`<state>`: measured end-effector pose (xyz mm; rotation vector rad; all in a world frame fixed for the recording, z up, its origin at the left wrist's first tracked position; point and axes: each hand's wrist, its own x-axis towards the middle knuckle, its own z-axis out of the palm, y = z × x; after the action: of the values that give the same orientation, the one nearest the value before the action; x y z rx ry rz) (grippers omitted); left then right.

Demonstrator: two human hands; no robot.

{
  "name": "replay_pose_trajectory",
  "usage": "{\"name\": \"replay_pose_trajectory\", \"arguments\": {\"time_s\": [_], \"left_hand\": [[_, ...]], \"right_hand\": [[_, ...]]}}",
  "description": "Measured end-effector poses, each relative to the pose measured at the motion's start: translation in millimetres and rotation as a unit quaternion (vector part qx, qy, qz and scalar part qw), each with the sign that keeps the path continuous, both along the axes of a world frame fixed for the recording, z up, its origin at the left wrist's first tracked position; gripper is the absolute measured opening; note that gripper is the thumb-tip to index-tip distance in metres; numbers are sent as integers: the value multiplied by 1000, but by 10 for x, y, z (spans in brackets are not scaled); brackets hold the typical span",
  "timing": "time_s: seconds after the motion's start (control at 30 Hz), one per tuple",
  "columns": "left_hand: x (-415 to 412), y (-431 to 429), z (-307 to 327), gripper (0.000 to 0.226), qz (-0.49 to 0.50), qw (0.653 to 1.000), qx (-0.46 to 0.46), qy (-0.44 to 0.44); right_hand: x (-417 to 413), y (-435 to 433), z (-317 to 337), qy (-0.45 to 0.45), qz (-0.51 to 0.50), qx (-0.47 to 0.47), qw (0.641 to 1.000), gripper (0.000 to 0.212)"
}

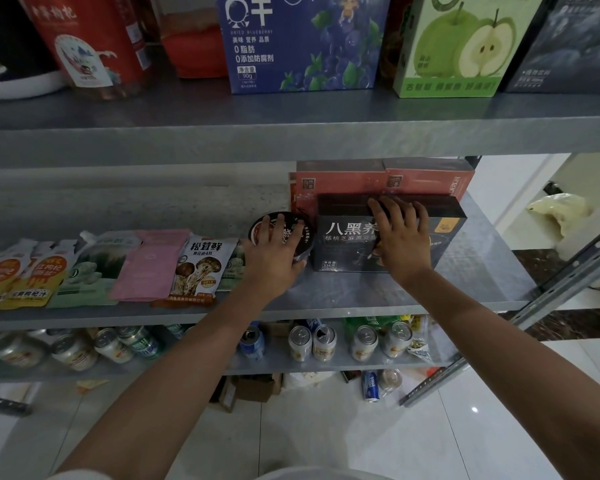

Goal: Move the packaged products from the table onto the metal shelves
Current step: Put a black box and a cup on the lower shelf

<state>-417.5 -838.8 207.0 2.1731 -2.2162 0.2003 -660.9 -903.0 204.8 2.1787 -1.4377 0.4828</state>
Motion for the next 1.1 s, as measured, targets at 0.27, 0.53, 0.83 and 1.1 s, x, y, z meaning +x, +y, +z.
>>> {"name": "replay_pose_trajectory", "arguments": {"time_s": [0.27, 0.53, 0.83, 1.1], "left_hand": [[27, -30, 35, 75, -5, 1000, 3, -18], [30, -21, 136, 82, -26, 999, 36, 7], [-139, 111, 239, 71, -35, 996, 6, 76], [-542, 259, 344, 34, -33, 970, -221, 91]], "right_hand": [[-1, 16, 2, 1, -1, -7, 1000, 98], [2, 110, 79, 6, -1, 36, 999, 103], [-119, 203, 302, -9, 49, 102, 993, 94], [-567, 568, 284, -153, -33, 61, 986, 72]]}}
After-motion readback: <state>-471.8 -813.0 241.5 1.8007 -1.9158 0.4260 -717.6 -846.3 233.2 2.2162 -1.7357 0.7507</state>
